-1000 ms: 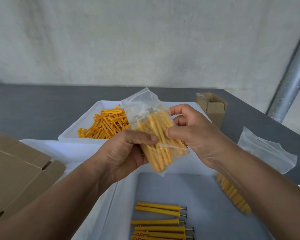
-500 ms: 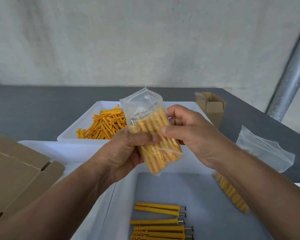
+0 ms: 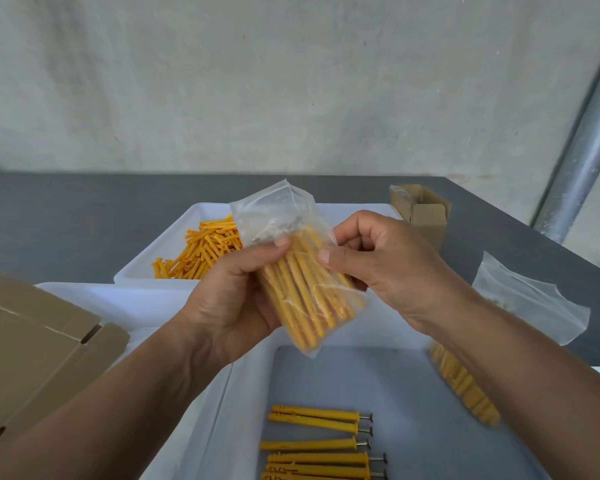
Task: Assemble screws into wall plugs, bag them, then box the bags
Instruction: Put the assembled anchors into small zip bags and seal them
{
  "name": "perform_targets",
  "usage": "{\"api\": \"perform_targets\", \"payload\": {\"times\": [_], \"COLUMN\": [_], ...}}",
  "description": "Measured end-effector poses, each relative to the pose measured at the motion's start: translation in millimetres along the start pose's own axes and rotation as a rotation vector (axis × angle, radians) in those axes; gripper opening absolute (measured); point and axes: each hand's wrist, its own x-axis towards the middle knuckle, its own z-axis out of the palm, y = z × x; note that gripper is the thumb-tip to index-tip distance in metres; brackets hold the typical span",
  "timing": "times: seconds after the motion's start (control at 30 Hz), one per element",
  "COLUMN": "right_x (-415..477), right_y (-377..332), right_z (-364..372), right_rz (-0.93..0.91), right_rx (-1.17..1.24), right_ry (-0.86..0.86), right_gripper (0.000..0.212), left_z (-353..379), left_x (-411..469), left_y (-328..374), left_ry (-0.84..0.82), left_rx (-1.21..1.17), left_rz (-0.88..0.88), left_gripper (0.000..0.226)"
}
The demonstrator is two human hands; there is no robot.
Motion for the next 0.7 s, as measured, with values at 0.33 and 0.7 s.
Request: {"api": "perform_targets", "payload": {"times": [0.33,0.7], "right_x": [-0.2,1.0], "right_y": [-5.5,-2.0], "right_z": [-3.7,-10.2], "right_rz": [-0.007,0.004], "right_rx": [0.016,-0.073], "right_ry": [-0.005,-0.088], "right_gripper": [0.016,0.016], "left_z": [0.9,-0.4], "left_x": [0.4,3.5], "left_y": [2.5,3.5], "left_ry": [0.033,0.010], "left_rx": [-0.019,-0.037], "left_rz": [0.045,0.074], "left_gripper": [0.025,0.033]}}
